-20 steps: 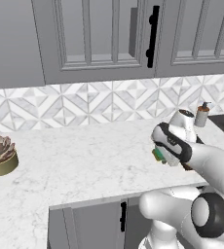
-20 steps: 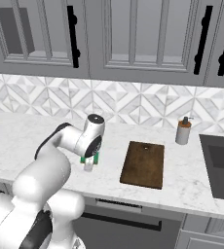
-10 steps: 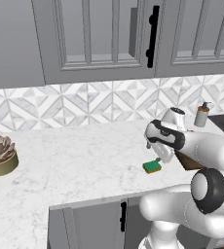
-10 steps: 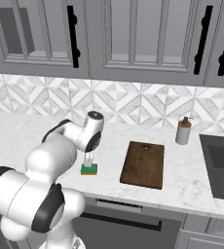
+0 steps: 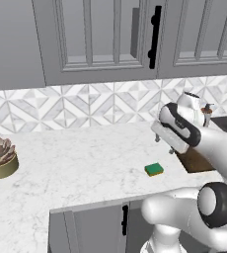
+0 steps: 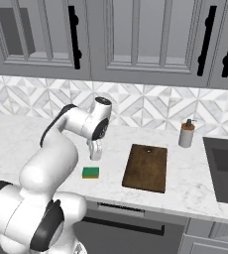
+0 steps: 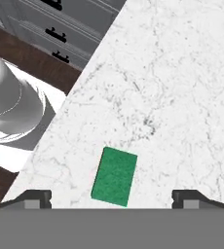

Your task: Pick up the sponge from the counter and clean the cutting board by briefly scrubbing or pressing down on the cutting board. Once finished, release the sponge.

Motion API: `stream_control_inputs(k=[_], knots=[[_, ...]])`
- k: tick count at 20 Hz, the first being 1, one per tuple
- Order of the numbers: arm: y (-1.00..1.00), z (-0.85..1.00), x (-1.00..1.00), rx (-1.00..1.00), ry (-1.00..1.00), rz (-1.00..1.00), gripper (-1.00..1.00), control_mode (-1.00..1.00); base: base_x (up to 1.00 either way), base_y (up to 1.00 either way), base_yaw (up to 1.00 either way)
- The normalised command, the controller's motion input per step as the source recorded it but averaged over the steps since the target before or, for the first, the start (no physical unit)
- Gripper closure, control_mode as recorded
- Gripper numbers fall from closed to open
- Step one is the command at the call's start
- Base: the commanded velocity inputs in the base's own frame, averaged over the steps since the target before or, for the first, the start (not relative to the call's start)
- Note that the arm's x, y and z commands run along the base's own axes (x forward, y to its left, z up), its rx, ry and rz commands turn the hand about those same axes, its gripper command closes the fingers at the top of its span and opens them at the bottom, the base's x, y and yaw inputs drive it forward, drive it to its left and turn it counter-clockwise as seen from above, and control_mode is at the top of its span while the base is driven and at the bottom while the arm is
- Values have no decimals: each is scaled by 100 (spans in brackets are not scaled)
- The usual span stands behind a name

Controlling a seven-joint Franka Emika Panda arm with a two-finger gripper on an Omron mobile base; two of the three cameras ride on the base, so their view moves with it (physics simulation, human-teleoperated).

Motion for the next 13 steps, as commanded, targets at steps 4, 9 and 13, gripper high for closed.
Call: stream_control_inputs(k=[4, 9, 13], knots=[[-29, 32, -98, -7, -25, 17, -100, -100, 0, 0, 0], [-14, 19, -100, -6, -25, 14, -100, -100, 0, 0, 0], [0, 39, -100, -6, -32, 18, -100, -100, 0, 0, 0]])
